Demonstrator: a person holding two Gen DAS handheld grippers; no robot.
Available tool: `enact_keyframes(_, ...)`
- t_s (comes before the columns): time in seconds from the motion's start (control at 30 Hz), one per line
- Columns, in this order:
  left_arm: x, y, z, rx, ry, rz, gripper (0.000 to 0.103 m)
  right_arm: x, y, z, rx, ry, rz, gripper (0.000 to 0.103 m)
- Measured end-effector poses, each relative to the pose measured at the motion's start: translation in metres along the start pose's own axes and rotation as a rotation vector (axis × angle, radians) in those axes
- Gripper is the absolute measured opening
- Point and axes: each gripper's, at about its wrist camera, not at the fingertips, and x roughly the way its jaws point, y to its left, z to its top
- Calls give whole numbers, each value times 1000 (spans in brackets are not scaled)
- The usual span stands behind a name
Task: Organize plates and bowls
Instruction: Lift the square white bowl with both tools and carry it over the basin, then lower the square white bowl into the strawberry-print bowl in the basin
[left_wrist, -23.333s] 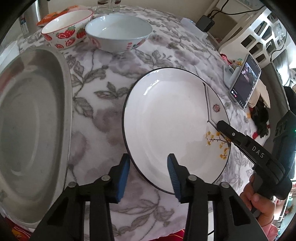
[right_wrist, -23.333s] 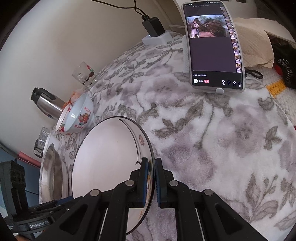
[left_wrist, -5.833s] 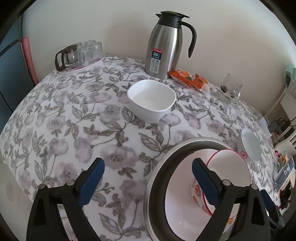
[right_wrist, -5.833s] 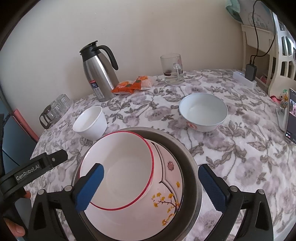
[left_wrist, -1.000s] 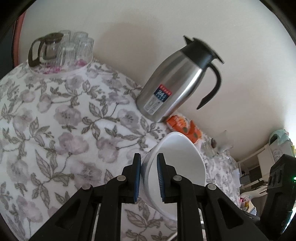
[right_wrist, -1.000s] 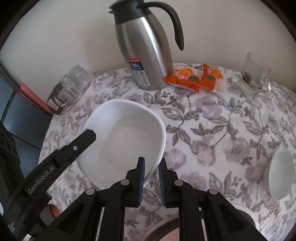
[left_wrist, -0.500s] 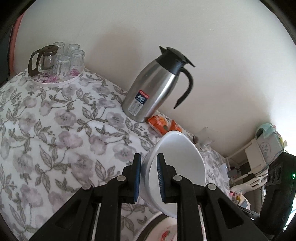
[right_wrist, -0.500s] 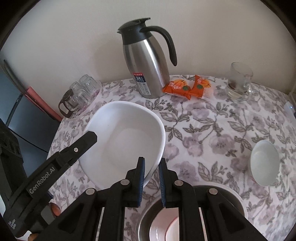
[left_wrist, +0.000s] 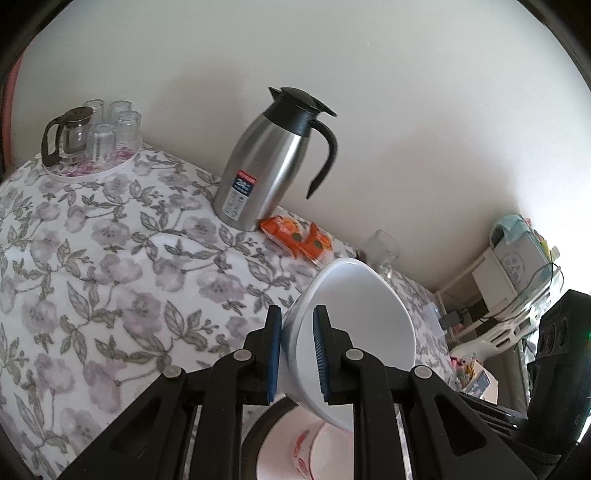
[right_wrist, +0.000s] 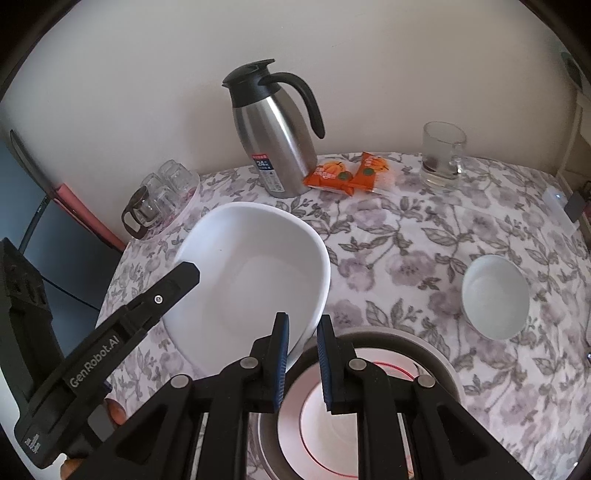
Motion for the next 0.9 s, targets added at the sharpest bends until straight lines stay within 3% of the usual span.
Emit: enact_keyframes(0.9, -19, -36, -66, 84, 33, -22, 18, -52, -32, -58, -4, -67, -14, 17)
